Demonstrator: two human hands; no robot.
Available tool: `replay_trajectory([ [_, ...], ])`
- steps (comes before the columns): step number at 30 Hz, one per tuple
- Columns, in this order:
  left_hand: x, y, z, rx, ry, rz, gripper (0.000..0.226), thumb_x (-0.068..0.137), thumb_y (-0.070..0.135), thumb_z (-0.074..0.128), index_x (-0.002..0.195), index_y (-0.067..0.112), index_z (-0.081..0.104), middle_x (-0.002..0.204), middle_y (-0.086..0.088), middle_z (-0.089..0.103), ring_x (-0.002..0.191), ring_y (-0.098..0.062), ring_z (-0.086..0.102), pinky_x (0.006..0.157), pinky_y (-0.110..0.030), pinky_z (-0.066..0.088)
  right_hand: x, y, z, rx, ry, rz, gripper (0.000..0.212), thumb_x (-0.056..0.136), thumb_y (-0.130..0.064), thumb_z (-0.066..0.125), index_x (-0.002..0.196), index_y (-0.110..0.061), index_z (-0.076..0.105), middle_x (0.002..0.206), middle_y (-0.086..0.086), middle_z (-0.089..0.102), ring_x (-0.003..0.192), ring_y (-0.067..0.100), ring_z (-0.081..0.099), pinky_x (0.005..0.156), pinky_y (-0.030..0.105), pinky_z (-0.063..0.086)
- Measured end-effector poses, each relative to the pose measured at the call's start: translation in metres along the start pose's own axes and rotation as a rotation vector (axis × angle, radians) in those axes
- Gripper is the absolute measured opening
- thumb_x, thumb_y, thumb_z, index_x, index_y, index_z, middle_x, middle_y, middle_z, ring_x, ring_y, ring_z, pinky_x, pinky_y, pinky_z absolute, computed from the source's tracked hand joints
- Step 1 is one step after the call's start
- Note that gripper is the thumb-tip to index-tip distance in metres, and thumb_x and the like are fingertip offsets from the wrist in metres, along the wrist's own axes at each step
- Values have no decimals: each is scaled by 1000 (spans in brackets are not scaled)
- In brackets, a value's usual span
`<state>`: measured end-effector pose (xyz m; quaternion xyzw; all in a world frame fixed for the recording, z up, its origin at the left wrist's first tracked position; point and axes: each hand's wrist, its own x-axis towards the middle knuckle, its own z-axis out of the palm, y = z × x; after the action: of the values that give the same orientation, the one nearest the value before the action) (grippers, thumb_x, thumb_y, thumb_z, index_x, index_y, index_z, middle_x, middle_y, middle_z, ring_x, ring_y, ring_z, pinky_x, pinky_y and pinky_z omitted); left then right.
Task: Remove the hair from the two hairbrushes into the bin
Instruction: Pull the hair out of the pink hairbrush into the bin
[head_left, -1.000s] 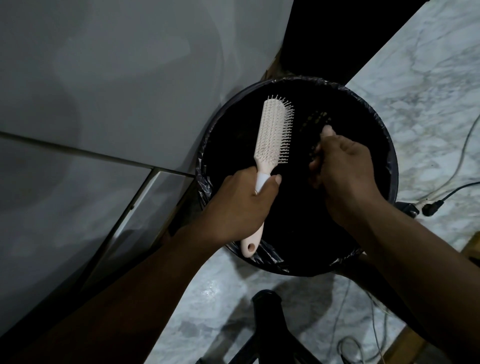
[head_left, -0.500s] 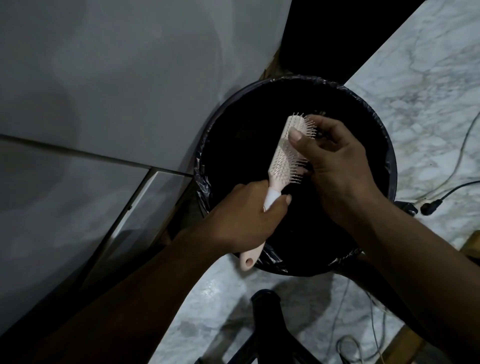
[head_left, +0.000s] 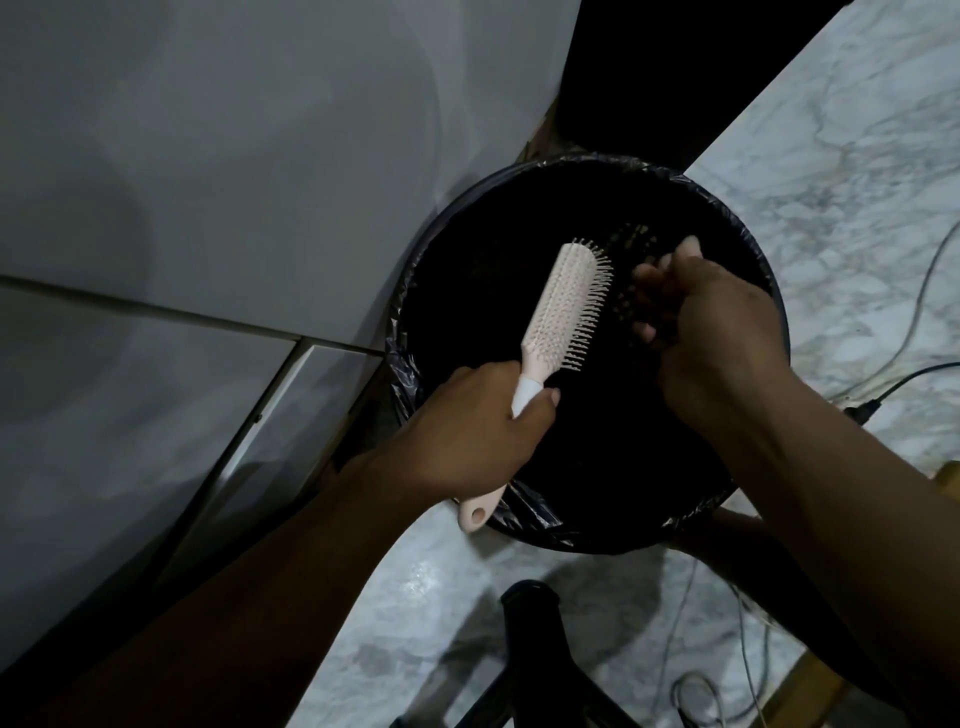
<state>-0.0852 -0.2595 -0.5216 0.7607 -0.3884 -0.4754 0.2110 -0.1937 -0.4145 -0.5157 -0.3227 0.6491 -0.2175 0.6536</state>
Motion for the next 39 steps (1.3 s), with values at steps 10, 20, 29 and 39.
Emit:
replay_trajectory([
  [10, 1, -6, 0, 73, 95, -81, 31, 96, 47, 52, 76, 24, 51, 66, 6, 62, 61, -8, 63, 54, -25, 38, -4, 14, 3, -206, -45, -19, 7, 94, -6, 65, 97, -9, 59, 64, 5, 58, 58, 18, 73, 54, 29, 56],
  [20, -11, -8, -3, 139, 287, -116, 26, 94, 46, 57, 81, 24, 49, 68, 13, 51, 56, -4, 45, 54, -28, 32, -31, 9, 14, -891, -202, -469, 24, 94, -17, 65, 118, -15, 69, 108, 4, 75, 106, 20, 72, 94, 34, 56],
  [29, -65, 55, -44, 84, 442, -110, 31, 89, 45, 65, 75, 20, 53, 87, -8, 72, 86, -30, 69, 68, -34, 49, -92, -57, 19, -1290, -483, -491, 54, 91, -16, 60, 143, -13, 51, 143, 11, 58, 131, 29, 55, 105, 30, 41],
  [39, -170, 202, -133, 127, 716, 53, 35, 88, 49, 64, 96, 15, 65, 94, -7, 72, 88, -27, 69, 75, -34, 54, -231, -226, 7, -1232, -433, -876, 39, 92, -23, 57, 131, -20, 59, 141, 5, 58, 123, 23, 58, 100, 25, 43],
])
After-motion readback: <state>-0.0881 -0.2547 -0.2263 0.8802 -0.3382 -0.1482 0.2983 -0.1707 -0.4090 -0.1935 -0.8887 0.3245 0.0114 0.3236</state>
